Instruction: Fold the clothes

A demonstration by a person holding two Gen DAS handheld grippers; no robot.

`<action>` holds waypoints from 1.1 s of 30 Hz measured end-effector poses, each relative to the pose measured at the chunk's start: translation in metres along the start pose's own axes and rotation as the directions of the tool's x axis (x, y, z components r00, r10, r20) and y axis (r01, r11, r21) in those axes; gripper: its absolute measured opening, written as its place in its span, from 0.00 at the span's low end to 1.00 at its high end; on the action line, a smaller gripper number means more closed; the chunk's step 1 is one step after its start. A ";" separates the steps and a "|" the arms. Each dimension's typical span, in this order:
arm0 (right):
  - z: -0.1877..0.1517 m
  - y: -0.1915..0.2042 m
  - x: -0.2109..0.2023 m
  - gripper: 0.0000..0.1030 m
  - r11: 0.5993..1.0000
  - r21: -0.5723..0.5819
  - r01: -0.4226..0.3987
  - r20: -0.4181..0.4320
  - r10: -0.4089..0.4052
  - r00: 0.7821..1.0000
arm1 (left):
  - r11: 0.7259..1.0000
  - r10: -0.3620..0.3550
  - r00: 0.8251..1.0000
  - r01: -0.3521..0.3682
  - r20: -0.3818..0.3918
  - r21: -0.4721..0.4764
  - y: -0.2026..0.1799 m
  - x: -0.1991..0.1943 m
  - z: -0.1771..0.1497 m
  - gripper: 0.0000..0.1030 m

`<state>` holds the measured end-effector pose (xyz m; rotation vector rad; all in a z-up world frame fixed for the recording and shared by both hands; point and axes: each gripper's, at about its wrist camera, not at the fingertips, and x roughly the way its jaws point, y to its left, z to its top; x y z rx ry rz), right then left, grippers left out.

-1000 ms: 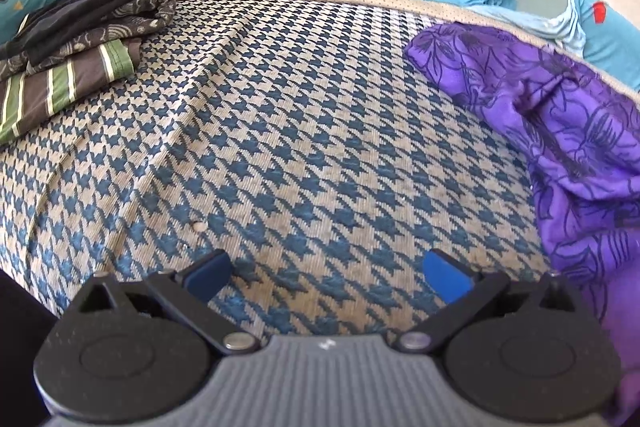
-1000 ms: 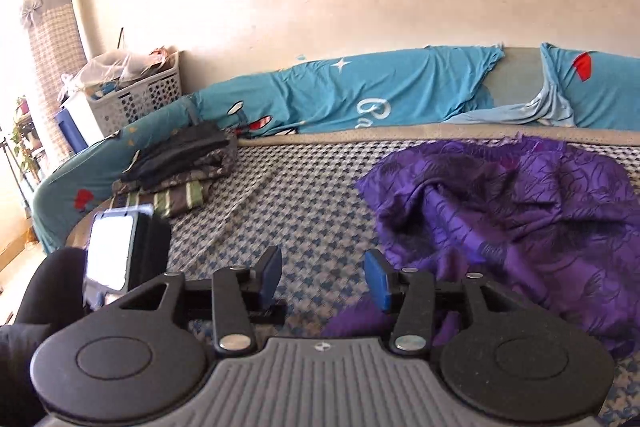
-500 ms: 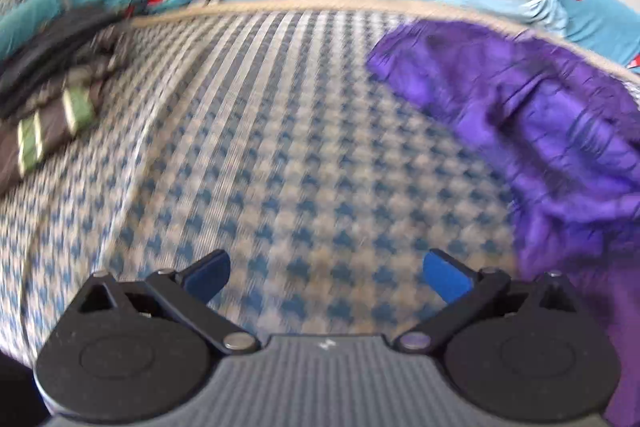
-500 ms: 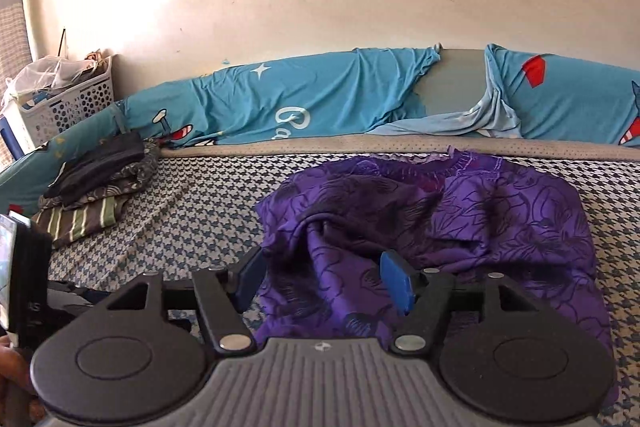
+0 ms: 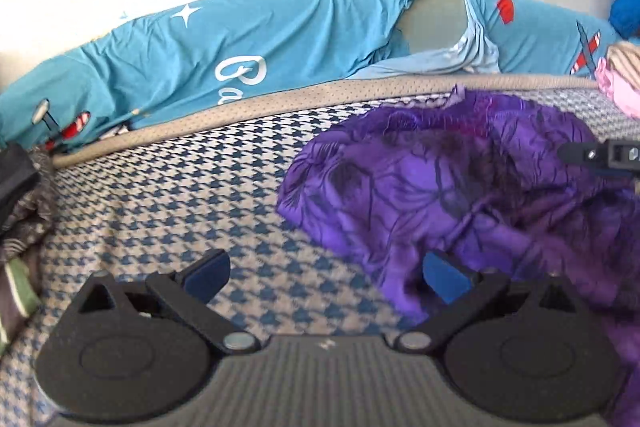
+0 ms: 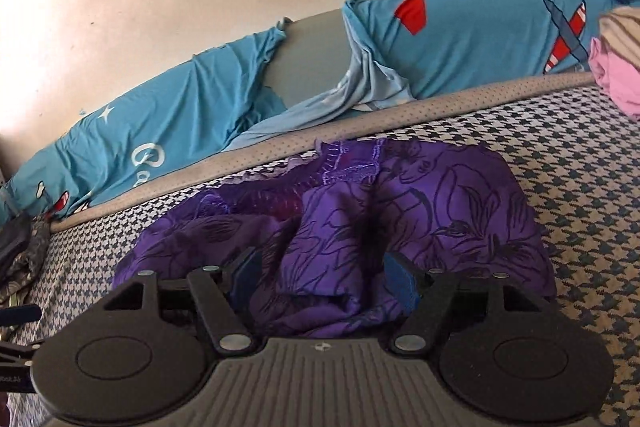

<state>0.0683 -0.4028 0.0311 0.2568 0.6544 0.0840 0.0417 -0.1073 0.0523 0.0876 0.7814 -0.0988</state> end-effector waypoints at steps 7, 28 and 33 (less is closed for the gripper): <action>0.006 0.000 0.027 0.66 1.000 0.011 0.016 -0.025 -0.015 1.000 | 0.996 -0.071 0.997 0.070 -0.016 -0.054 0.002 0.012 0.001 1.00; 0.007 0.028 0.029 0.11 0.984 0.038 -0.176 -0.006 0.176 0.984 | 0.995 -0.057 0.998 0.057 -0.001 -0.080 0.008 0.005 -0.005 1.00; -0.001 0.065 0.019 0.11 0.951 -0.066 -0.303 -0.030 0.302 0.953 | 0.982 -0.078 0.997 0.078 0.009 -0.169 0.028 0.003 -0.001 1.00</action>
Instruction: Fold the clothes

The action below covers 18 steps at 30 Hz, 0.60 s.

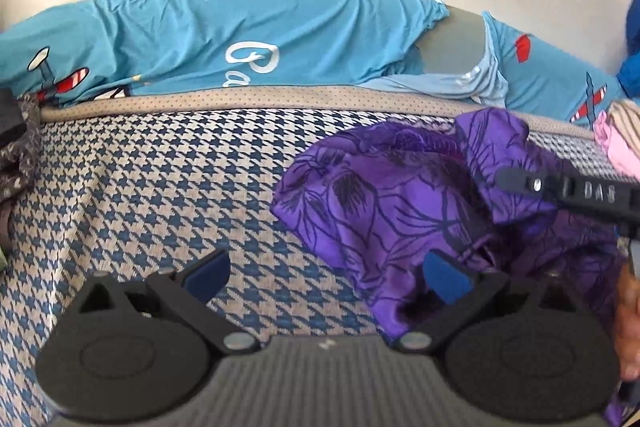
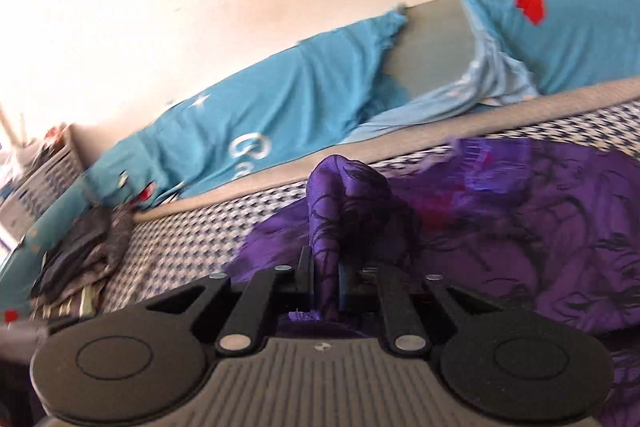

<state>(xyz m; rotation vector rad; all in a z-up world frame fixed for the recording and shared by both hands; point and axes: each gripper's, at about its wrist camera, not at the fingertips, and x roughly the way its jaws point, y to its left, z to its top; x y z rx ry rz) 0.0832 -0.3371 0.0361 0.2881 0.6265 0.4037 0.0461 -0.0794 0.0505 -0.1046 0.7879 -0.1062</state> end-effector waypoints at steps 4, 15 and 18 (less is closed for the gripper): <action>-0.008 0.029 0.002 0.12 0.992 -0.095 -0.088 -0.028 0.086 0.996 | 0.997 -0.041 0.999 0.042 0.021 -0.057 0.014 -0.006 0.007 1.00; -0.046 0.077 0.015 0.12 0.913 -0.327 -0.246 -0.194 0.190 0.962 | 0.981 -0.149 0.989 0.147 -0.013 -0.125 0.026 0.005 0.007 1.00; -0.053 0.081 0.017 0.12 0.895 -0.352 -0.273 -0.219 0.205 0.954 | 0.978 -0.172 0.984 0.166 -0.042 -0.128 0.025 0.014 0.004 1.00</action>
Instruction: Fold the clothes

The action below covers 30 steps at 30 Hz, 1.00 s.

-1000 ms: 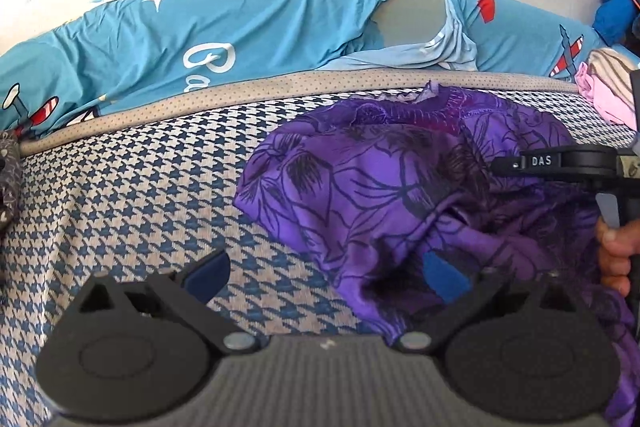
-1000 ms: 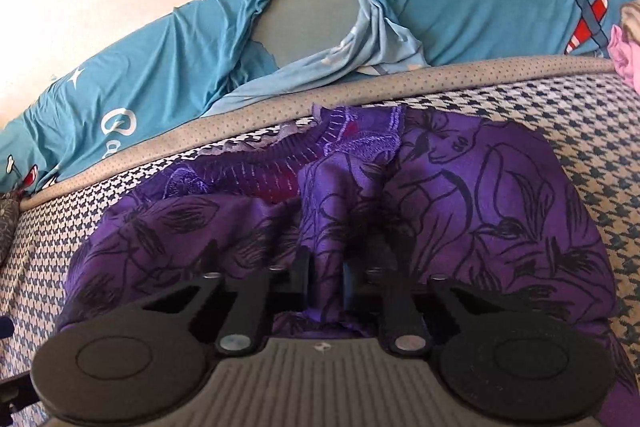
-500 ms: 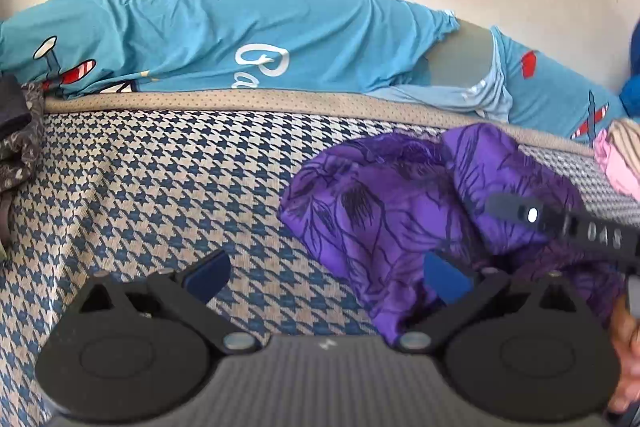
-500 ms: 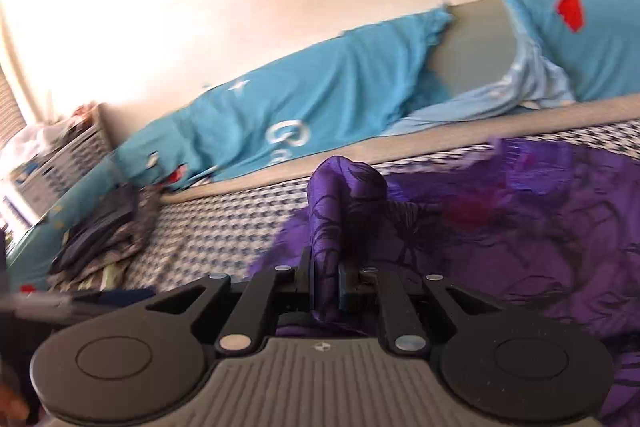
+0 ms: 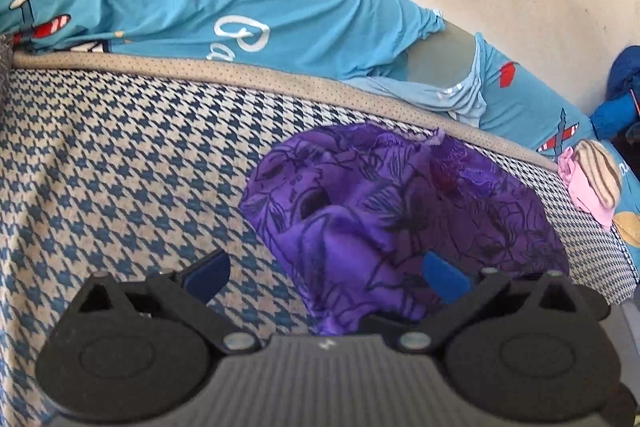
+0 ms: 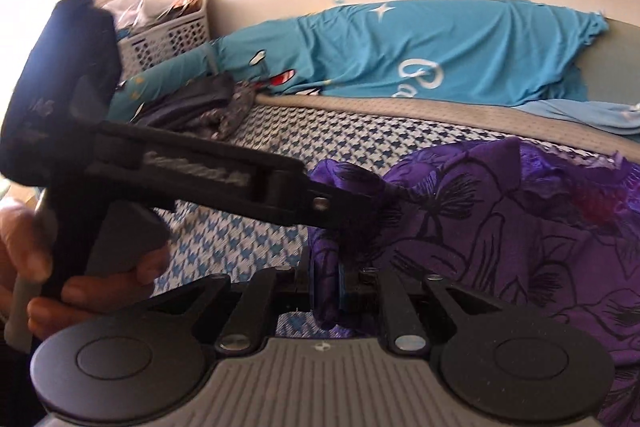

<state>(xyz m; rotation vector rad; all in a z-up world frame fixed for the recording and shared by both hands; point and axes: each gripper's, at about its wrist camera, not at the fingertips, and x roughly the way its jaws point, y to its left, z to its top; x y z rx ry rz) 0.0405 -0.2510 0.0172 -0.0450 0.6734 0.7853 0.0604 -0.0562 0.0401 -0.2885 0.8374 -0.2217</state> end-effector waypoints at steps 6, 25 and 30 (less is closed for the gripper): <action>-0.003 -0.001 0.000 0.15 1.000 -0.008 -0.020 -0.002 0.020 1.000 | 0.998 -0.040 0.998 0.037 -0.058 -0.042 0.006 0.020 -0.009 0.97; -0.006 -0.044 -0.044 0.53 0.968 0.014 0.251 -0.023 -0.251 0.968 | 0.997 -0.079 0.993 0.078 -0.084 -0.017 0.001 0.039 -0.013 0.89; -0.005 -0.073 -0.034 0.53 0.923 0.189 0.335 -0.097 -0.322 0.942 | 0.998 -0.063 0.995 0.065 -0.083 0.023 -0.009 0.042 -0.019 0.84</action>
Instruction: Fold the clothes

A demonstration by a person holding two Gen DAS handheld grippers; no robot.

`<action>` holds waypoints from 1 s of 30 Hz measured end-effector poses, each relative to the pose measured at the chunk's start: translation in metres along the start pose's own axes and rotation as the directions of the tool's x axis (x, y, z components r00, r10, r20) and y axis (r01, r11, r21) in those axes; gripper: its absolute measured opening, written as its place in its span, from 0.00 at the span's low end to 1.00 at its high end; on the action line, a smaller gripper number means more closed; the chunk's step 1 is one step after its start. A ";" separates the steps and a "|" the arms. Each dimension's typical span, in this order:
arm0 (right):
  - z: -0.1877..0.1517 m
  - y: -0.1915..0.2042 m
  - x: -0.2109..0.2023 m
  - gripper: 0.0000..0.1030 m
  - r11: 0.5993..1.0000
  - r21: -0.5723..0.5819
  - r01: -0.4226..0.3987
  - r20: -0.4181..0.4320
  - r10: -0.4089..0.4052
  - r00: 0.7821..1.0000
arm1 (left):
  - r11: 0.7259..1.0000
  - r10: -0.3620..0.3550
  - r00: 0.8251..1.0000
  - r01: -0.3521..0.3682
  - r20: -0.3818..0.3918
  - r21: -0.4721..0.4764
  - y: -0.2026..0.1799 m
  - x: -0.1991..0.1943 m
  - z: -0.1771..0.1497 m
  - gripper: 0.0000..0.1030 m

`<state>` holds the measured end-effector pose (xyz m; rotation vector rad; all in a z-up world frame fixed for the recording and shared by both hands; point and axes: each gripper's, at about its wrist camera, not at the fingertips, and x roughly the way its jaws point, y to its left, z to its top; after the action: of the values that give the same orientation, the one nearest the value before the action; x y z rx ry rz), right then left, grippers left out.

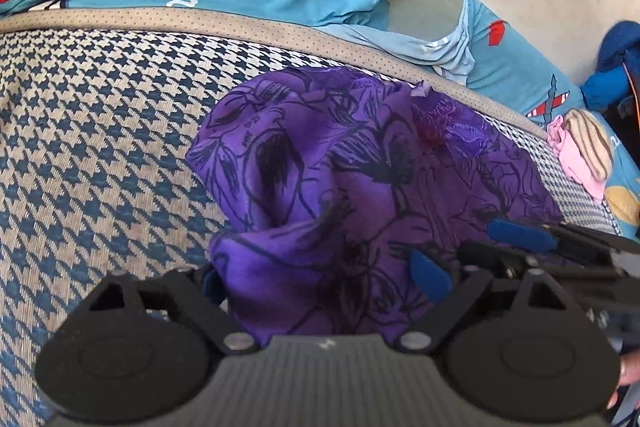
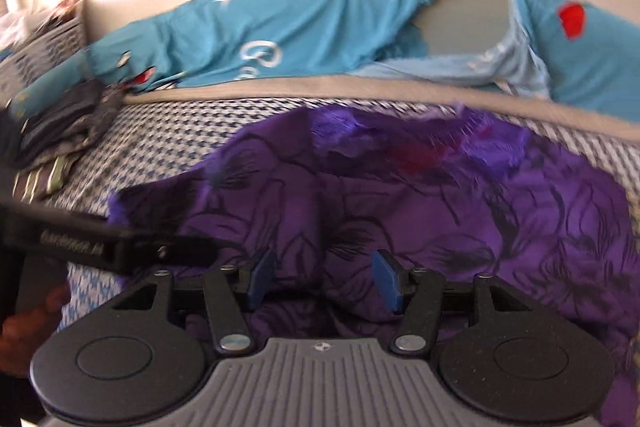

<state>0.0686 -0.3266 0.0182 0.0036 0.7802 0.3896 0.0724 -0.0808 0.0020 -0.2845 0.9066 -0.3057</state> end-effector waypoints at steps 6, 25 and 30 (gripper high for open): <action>0.004 -0.014 0.014 0.58 0.985 0.167 -0.033 -0.025 0.038 0.999 | 1.000 -0.016 1.000 0.016 -0.018 0.006 -0.003 0.000 -0.001 0.55; 0.020 0.026 0.022 0.58 0.992 0.117 -0.036 0.065 0.028 0.997 | 0.936 0.352 0.923 -0.352 0.153 -0.027 0.023 -0.049 0.016 0.17; 0.023 0.035 0.016 0.60 0.995 0.096 -0.035 0.112 0.024 0.993 | 0.858 0.514 0.836 -0.497 0.192 -0.133 0.060 -0.070 0.026 0.16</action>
<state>0.0824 -0.2852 0.0288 0.1279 0.6900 0.3753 0.0612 0.0035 0.0462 -0.1361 0.7404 0.2535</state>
